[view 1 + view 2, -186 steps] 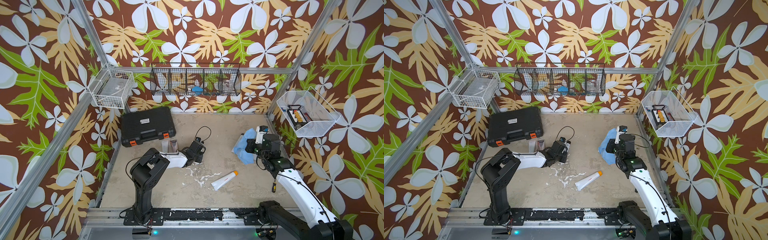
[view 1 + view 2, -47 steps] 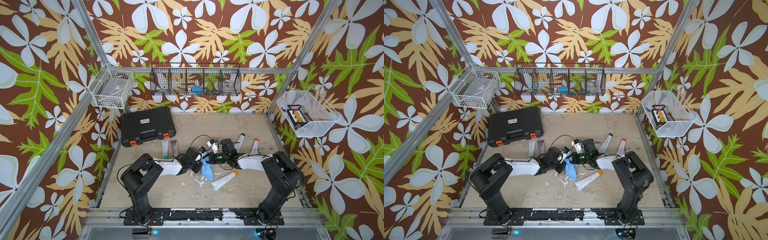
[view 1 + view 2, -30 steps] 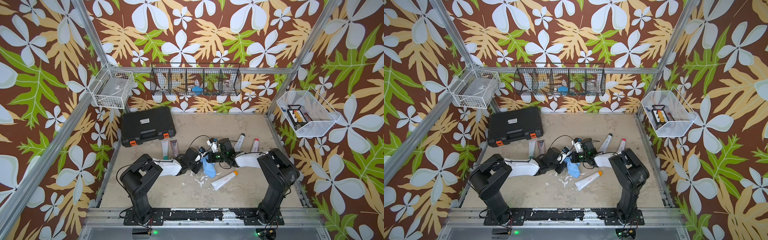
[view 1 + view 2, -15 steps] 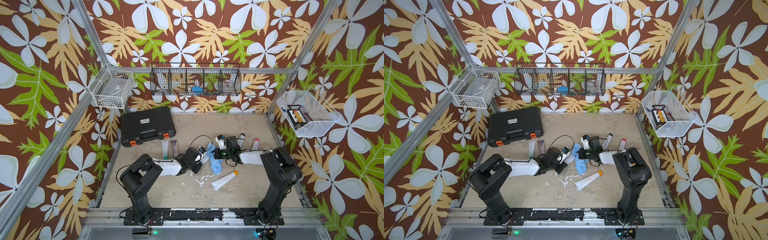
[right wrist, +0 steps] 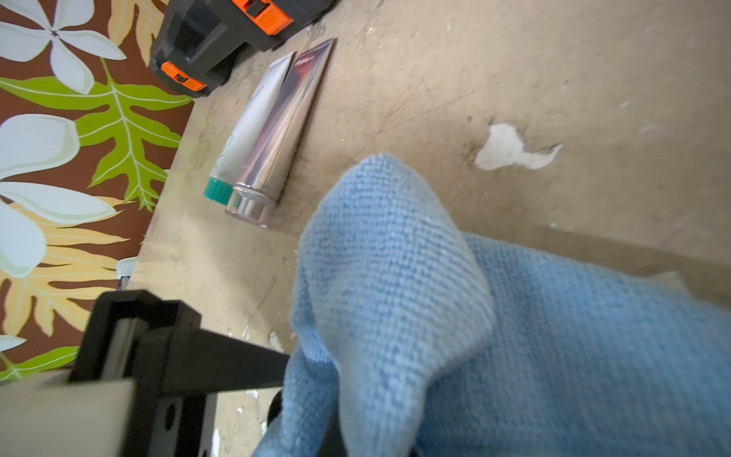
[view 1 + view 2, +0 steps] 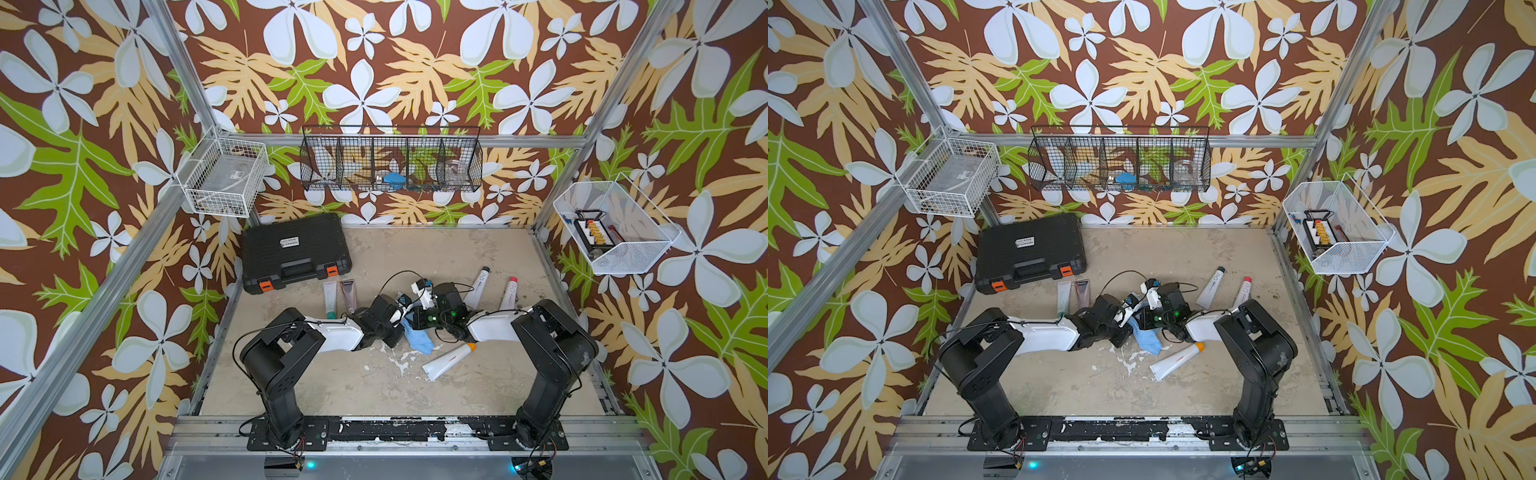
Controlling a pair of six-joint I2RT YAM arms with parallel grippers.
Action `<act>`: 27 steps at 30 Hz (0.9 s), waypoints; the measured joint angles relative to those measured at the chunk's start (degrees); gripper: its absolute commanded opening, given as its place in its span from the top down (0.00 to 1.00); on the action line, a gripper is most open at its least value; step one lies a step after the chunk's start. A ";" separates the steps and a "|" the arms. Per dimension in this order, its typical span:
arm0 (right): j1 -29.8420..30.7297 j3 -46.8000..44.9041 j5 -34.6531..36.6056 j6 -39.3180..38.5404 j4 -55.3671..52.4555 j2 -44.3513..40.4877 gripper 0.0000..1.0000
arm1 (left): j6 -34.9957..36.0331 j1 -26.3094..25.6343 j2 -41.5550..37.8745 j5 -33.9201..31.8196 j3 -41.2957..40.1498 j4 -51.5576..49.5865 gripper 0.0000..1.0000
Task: Wipe the surface of the toothpaste tube
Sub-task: Wipe the dirt from the toothpaste tube.
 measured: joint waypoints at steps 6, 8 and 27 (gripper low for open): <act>0.44 -1.70 -2.27 2.84 1.64 -1.46 1.00 | 0.17 -0.02 0.00 0.33 0.00 -0.02 0.73; 0.52 -1.25 -2.14 2.86 1.01 -1.31 1.00 | 0.15 -0.02 -0.09 0.46 -0.07 0.00 0.73; -12.39 3.10 0.22 -8.24 -9.55 0.96 1.00 | 0.13 -0.02 -0.31 0.44 -0.37 0.39 0.73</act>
